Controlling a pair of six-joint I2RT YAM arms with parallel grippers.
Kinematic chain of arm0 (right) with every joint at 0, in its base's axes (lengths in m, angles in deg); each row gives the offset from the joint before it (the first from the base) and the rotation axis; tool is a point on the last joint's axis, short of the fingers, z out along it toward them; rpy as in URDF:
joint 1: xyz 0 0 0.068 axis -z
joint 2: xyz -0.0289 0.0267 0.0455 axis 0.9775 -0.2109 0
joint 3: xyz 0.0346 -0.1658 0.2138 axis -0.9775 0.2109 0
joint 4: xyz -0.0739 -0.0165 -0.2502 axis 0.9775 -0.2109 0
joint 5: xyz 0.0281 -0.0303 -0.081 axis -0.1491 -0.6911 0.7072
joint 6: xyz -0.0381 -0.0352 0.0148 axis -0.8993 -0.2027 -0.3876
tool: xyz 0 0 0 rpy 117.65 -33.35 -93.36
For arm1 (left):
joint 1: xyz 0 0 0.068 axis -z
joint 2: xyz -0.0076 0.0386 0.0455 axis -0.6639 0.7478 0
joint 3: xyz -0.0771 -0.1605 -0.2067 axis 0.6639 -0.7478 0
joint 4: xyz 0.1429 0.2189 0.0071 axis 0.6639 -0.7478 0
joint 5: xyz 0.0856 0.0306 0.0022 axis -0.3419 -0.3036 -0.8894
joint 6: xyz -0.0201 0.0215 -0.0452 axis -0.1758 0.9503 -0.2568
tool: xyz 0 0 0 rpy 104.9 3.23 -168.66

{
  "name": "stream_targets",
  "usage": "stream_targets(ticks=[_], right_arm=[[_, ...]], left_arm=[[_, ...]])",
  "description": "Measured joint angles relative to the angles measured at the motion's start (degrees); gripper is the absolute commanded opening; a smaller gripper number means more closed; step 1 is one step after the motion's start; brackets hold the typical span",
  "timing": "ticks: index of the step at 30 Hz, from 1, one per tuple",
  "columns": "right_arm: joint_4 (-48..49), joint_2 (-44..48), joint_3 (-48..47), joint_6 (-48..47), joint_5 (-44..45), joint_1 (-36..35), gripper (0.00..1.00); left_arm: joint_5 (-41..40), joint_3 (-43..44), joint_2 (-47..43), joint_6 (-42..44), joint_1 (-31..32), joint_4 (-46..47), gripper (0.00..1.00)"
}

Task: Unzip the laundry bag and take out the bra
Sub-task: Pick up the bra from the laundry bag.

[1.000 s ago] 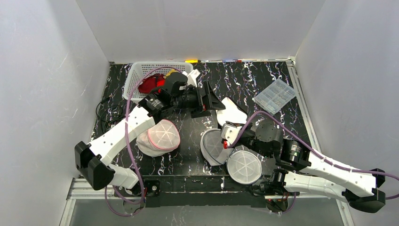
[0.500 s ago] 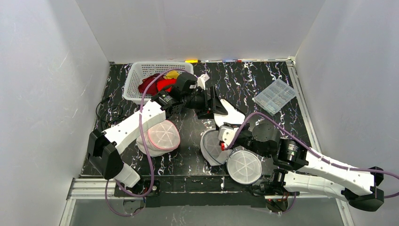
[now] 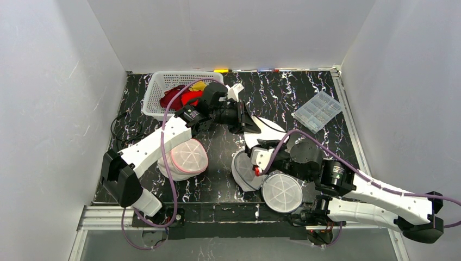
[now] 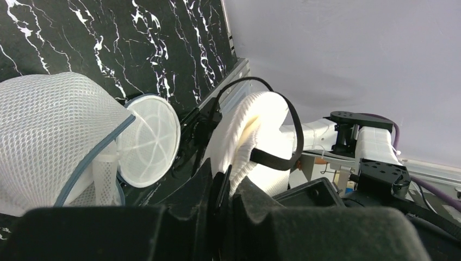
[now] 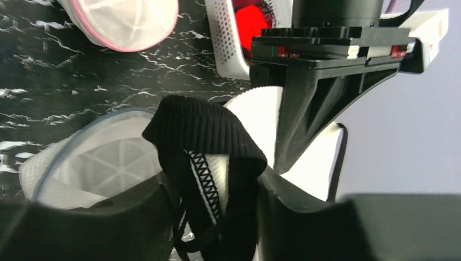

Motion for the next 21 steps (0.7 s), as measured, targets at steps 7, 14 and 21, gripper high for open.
stream_targets(ticks=[7, 14, 21], right_arm=[[-3.37, -2.40, -6.08, 4.76, -6.69, 0.00, 0.99], [-4.98, -3.48, -14.93, 13.97, -17.00, 0.00, 0.99], [0.70, 0.13, -16.74, 24.41, -20.00, 0.00, 0.99]], left_arm=[[-0.59, -0.11, -0.22, -0.57, -0.13, 0.50, 0.00], [-1.90, -0.28, -1.36, -0.90, -2.43, 0.90, 0.00], [-5.46, -0.39, -5.20, 0.37, -8.59, 0.04, 0.00]])
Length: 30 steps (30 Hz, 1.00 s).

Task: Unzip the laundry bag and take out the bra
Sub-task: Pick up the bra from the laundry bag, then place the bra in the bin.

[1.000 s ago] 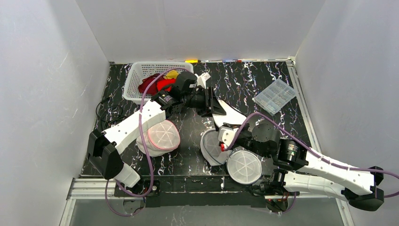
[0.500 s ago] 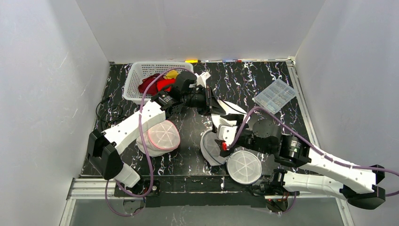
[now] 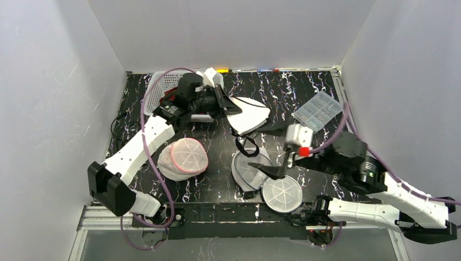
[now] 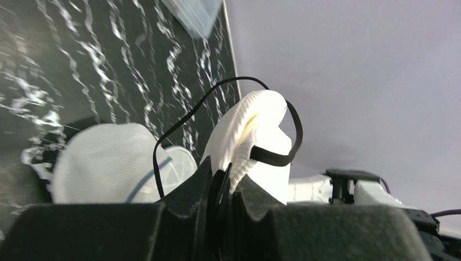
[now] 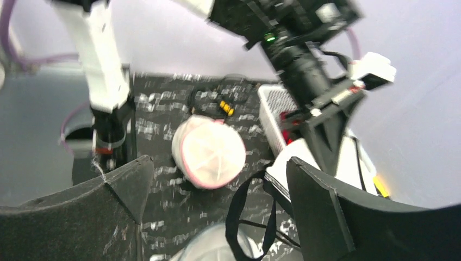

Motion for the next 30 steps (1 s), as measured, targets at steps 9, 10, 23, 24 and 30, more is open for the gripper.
stream_targets(ticks=[9, 10, 23, 24, 30], right_arm=[[10.40, 6.84, 4.72, 14.56, 23.87, 0.00, 0.99], [10.56, 6.93, 6.10, 15.82, 26.69, 0.00, 0.99], [7.67, 14.36, 32.41, 34.51, 43.93, 0.00, 0.99], [7.63, 15.87, 33.40, 35.54, 43.74, 0.00, 0.99], [6.97, 20.09, 34.47, 40.72, 41.07, 0.00, 0.99]], left_arm=[[-19.93, 4.85, -8.59, 13.33, -7.56, -8.07, 0.00], [-22.91, 6.03, -8.96, 15.26, -7.69, -8.57, 0.00], [-39.30, 9.64, -3.10, 29.05, -19.65, -1.46, 0.00], [-38.66, 9.11, -2.10, 29.35, -20.94, -0.13, 0.00], [-31.56, 9.62, 6.95, 27.91, -28.65, 5.11, 0.00]])
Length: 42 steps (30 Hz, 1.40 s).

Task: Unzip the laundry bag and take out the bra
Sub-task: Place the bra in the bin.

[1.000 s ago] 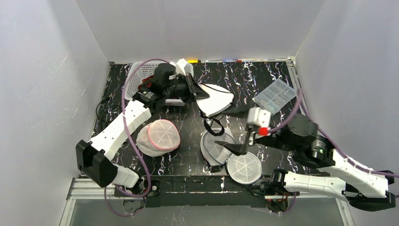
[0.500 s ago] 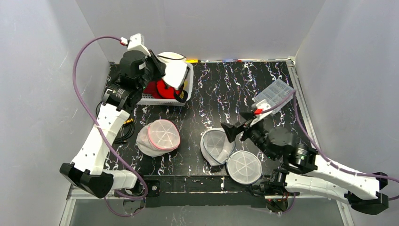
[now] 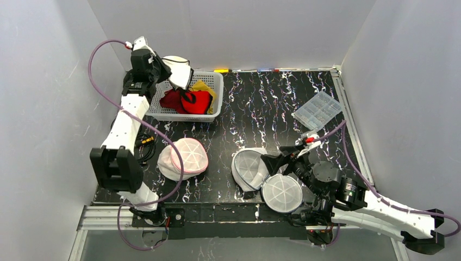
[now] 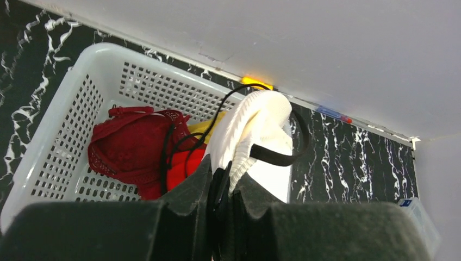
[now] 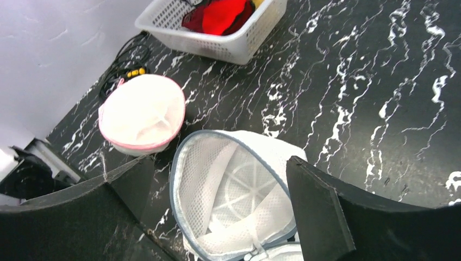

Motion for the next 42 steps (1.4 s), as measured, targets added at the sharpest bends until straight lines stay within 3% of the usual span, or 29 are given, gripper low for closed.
stream_targets(ticks=[9, 20, 31, 36, 42], right_arm=[[-2.93, -2.14, 0.44, 2.10, -5.60, 0.00, 0.99], [-2.32, -1.92, 1.33, 0.22, -6.32, 0.00, 0.99], [-2.32, -2.40, 1.33, -2.36, -5.49, 0.00, 0.99], [-2.32, -3.10, 1.33, -2.62, -5.53, 0.00, 0.99], [-2.34, -3.19, 1.33, -3.04, -5.90, 0.00, 0.99]], left_arm=[[11.87, -0.02, 13.00, -2.38, -10.25, 3.87, 0.00], [13.49, 1.09, 22.95, -2.32, -11.02, 4.76, 0.00], [12.96, 0.94, 25.88, -4.24, -11.04, 3.74, 0.60], [11.10, 0.35, 22.34, -4.15, -11.04, 1.57, 0.76], [4.90, -1.40, 12.61, -3.39, -11.02, -1.88, 0.80]])
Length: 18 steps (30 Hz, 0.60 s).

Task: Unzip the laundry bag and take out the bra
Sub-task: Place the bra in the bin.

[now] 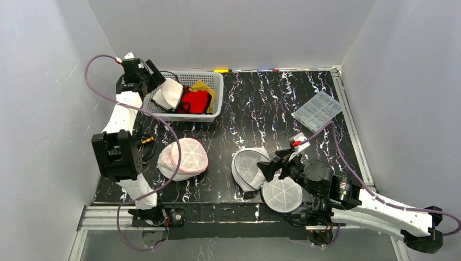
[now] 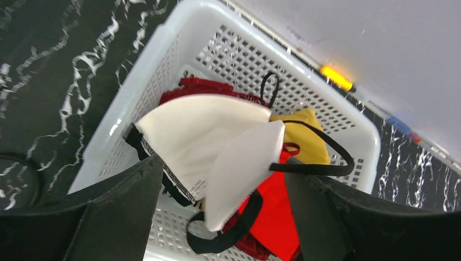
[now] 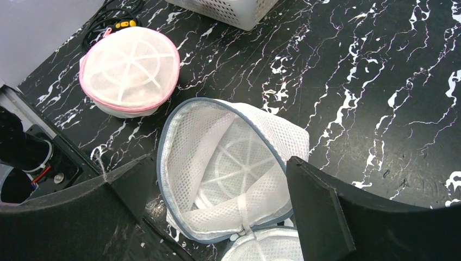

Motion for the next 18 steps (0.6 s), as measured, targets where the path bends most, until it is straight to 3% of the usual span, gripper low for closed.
stream_targets(ticks=[7, 15, 18], right_arm=[[0.02, 0.02, 0.00, -0.02, -0.02, 0.00, 0.99], [-0.02, 0.02, 0.00, 0.42, 0.02, 0.00, 0.99], [-0.02, 0.00, 0.00, 0.52, 0.04, 0.00, 0.99]], left_arm=[[-3.61, -0.09, -5.64, 0.83, 1.77, -0.66, 0.69], [-2.40, 2.14, 1.20, 0.87, 4.42, -4.81, 0.67], [-2.23, 2.67, 3.48, 0.81, 4.39, -6.08, 0.60]])
